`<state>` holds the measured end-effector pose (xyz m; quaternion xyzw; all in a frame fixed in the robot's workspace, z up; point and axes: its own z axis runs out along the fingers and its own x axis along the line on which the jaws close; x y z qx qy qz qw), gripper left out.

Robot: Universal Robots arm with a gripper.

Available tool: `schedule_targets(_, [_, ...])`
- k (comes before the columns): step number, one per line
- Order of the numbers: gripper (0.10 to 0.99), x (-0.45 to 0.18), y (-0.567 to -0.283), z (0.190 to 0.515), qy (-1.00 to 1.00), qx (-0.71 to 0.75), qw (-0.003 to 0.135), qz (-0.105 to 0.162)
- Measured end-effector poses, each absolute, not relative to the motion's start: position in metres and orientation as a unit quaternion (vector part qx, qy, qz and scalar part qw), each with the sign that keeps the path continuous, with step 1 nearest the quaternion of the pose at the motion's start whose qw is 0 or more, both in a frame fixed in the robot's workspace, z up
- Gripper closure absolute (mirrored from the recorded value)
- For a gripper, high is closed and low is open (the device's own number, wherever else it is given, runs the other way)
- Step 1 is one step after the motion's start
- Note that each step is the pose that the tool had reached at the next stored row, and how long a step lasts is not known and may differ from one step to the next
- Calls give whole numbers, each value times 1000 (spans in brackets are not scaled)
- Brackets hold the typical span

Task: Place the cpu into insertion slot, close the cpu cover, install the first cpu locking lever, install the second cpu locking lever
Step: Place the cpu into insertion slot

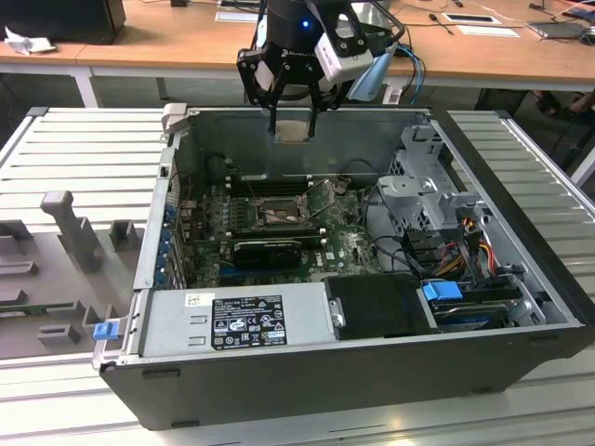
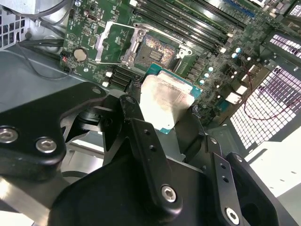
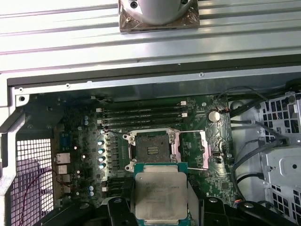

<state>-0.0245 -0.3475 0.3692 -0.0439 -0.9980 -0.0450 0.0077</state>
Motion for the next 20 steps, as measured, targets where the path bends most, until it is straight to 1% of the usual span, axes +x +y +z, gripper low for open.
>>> schedule_targets(20, [553,-24,-348,369,-995,-91,6,-44])
